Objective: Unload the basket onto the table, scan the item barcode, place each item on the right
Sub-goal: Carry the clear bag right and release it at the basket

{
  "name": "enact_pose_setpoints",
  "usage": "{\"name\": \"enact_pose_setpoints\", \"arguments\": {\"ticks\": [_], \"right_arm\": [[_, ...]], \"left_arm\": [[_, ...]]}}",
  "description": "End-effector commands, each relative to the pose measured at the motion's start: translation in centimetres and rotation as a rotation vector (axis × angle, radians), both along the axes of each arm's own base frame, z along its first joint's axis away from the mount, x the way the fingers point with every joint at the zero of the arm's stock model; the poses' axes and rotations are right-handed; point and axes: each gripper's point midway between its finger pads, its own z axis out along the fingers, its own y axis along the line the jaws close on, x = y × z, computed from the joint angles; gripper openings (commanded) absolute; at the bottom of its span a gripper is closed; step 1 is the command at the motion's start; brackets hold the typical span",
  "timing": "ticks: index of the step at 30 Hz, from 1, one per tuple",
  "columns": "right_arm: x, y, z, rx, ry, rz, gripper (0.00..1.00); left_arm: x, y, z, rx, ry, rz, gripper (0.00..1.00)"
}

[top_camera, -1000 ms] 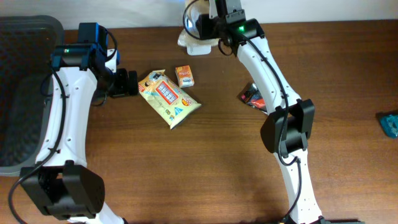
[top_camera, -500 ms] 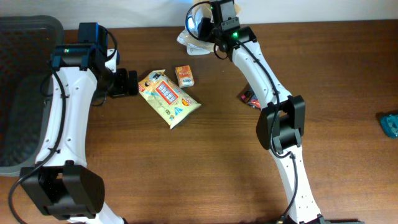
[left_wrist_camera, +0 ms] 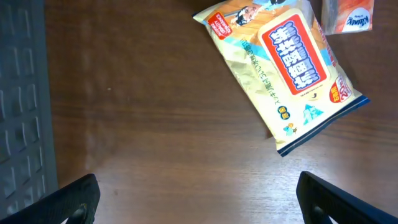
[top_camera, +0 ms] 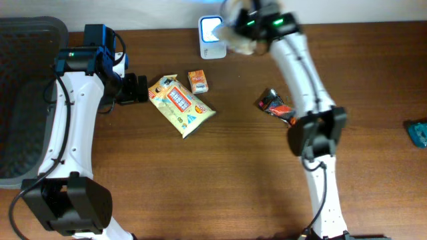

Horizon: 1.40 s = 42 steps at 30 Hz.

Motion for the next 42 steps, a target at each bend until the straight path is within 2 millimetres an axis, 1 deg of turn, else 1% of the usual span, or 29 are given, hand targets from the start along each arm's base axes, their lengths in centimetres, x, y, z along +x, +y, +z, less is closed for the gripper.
{"name": "enact_pose_setpoints", "arguments": {"ticks": [1,2,3,6,9,11,13,14,16,17,20,21,22,25,27,28,29,30,31,32,34,36,39,42], "right_arm": [[-1.9,-11.9,9.2,-0.005,-0.091,-0.224,0.39],[-2.8,-14.9,8.7,-0.016,-0.045,-0.289,0.38],[-3.6,-17.4,8.1,-0.028,-0.006,-0.336,0.36],[-7.3,-26.4,5.1,-0.081,0.151,-0.517,0.34],[-10.5,-33.0,3.0,-0.106,0.249,-0.651,0.34],[-12.3,-36.8,1.7,-0.098,0.295,-0.725,0.35],[-13.9,-39.9,0.3,-0.088,0.334,-0.785,0.35],[-14.4,-40.8,-0.2,-0.084,0.344,-0.802,0.35],[-16.0,-44.0,-2.5,-0.069,0.380,-0.863,0.35],[-16.6,-45.2,-3.5,-0.064,0.392,-0.885,0.36],[-18.0,-47.7,-6.1,-0.051,0.418,-0.934,0.37],[-18.7,-48.7,-7.1,-0.046,0.428,-0.953,0.41],[-19.3,-49.7,-8.0,-0.041,0.432,-0.973,0.42],[-20.8,-51.7,-9.7,-0.030,0.440,-1.017,0.42],[-21.6,-52.8,-10.1,-0.026,0.438,-1.040,0.42],[-21.9,-53.1,-10.2,-0.024,0.437,-1.048,0.44],[-22.1,-53.4,-10.2,-0.023,0.438,-1.054,0.48],[-22.3,-53.5,-10.2,-0.021,0.438,-1.057,0.60],[-22.3,-53.6,-10.2,-0.021,0.438,-1.059,0.75],[-22.3,-53.5,-10.2,-0.021,0.440,-1.056,0.83],[-22.1,-53.2,-10.3,-0.015,0.440,-1.028,0.92],[-21.7,-52.5,-10.4,-0.004,0.444,-0.982,0.99],[-22.0,-51.9,-10.0,0.015,0.461,-0.971,0.99],[-22.2,-51.4,-7.9,0.022,0.451,-0.966,0.98]], "left_arm": [[-0.2,0.1,0.5,0.004,-0.015,0.000,0.99],[-0.2,0.1,0.5,0.004,-0.015,0.000,0.99],[-0.2,0.1,0.5,0.004,-0.015,0.000,0.99],[-0.2,0.1,0.5,0.004,-0.015,0.000,0.99],[-0.2,0.1,0.5,0.004,-0.015,0.000,0.99],[-0.2,0.1,0.5,0.004,-0.015,0.000,0.99],[-0.2,0.1,0.5,0.004,-0.015,0.000,0.99],[-0.2,0.1,0.5,0.004,-0.015,0.000,0.99],[-0.2,0.1,0.5,0.004,-0.015,0.000,0.99],[-0.2,0.1,0.5,0.004,-0.015,0.000,0.99],[-0.2,0.1,0.5,0.004,-0.015,0.000,0.99],[-0.2,0.1,0.5,0.004,-0.015,0.000,0.99],[-0.2,0.1,0.5,0.004,-0.015,0.000,0.99],[-0.2,0.1,0.5,0.004,-0.015,-0.001,0.99],[-0.2,0.1,0.5,0.004,-0.015,0.000,0.99],[-0.2,0.1,0.5,0.004,-0.015,0.000,0.99],[-0.2,0.1,0.5,0.004,-0.015,0.000,0.99],[-0.2,0.1,0.5,0.004,-0.015,0.000,0.99],[-0.2,0.1,0.5,0.004,-0.015,0.000,0.99],[-0.2,0.1,0.5,0.004,-0.015,0.000,0.99],[-0.1,0.1,0.5,0.004,-0.016,0.000,0.99],[-0.2,0.1,0.5,0.004,-0.015,0.000,0.99],[-0.2,0.1,0.5,0.004,-0.015,0.000,0.99],[-0.2,0.1,0.5,0.004,-0.015,0.000,0.99]]}}
